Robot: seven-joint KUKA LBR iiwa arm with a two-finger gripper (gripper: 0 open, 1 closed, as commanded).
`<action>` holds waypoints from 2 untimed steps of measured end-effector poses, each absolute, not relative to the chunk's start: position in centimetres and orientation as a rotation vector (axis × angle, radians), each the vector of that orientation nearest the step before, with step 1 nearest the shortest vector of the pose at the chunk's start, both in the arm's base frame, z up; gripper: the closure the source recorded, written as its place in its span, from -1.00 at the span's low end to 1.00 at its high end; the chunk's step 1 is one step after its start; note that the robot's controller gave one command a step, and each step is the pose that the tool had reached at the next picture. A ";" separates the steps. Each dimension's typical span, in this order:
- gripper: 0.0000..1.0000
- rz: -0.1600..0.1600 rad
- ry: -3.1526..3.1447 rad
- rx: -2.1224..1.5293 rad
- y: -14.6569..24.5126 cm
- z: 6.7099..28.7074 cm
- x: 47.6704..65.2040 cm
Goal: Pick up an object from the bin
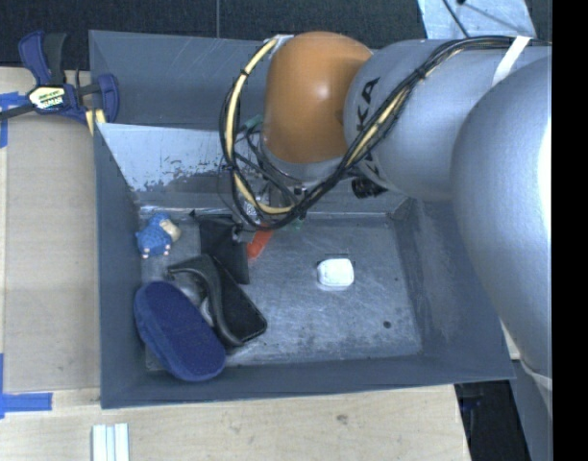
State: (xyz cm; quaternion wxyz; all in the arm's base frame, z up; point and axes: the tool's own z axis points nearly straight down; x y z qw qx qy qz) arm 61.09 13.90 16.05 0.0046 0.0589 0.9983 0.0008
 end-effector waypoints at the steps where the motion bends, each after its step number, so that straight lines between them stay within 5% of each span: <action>1: 1.00 0.001 3.135 -0.168 15.4 17.1 59.0; 2: 1.00 0.003 3.131 -0.137 16.3 21.5 56.6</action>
Offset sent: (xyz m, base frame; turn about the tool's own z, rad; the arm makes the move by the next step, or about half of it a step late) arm -0.0219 0.0152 0.0095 -0.2241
